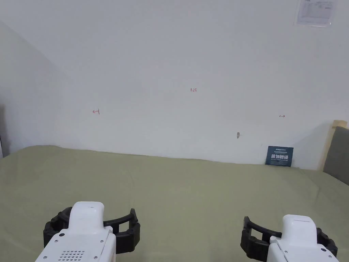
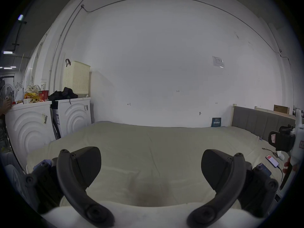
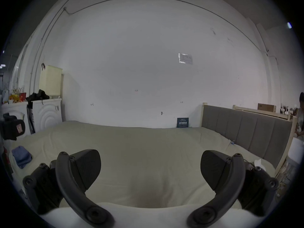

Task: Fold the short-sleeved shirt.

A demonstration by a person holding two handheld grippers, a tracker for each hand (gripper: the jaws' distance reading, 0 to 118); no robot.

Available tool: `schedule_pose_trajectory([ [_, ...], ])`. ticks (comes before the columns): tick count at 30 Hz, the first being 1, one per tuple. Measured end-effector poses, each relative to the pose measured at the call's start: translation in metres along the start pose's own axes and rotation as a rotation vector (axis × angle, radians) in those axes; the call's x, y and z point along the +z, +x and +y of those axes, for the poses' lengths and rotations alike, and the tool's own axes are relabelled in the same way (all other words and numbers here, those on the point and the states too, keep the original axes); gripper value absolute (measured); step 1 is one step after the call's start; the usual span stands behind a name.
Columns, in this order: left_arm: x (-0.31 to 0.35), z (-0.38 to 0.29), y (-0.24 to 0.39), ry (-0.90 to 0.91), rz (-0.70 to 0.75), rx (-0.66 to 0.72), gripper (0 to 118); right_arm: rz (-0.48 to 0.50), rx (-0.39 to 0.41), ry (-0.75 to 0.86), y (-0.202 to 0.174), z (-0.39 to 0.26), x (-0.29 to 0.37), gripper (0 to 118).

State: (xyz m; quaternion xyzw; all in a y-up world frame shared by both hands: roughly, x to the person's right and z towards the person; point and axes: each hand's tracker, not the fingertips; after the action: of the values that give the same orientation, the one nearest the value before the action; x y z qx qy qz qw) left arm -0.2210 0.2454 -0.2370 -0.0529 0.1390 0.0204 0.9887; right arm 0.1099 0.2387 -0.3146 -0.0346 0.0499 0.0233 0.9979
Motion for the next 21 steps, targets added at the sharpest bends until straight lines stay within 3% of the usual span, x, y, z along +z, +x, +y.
schedule_pose_trajectory([
  [7, -0.001, -0.001, 0.000, -0.007, -0.009, -0.014, 118, -0.024, -0.023, 0.005, 0.002, 0.003, -0.002, 118],
  [11, 0.000, 0.000, -0.002, -0.008, -0.013, -0.003, 118, -0.056, 0.072, -0.015, -0.001, 0.003, -0.005, 118],
  [15, -0.001, 0.001, -0.003, -0.010, -0.018, 0.009, 118, -0.050, 0.098, -0.009, -0.001, -0.001, -0.005, 118],
  [18, -0.001, 0.001, -0.002, -0.014, -0.014, 0.005, 118, -0.008, 0.051, -0.006, 0.001, 0.003, -0.001, 118],
  [21, -0.002, 0.000, -0.002, -0.028, -0.021, -0.004, 118, 0.116, -0.035, 0.000, 0.010, 0.007, 0.002, 118],
])
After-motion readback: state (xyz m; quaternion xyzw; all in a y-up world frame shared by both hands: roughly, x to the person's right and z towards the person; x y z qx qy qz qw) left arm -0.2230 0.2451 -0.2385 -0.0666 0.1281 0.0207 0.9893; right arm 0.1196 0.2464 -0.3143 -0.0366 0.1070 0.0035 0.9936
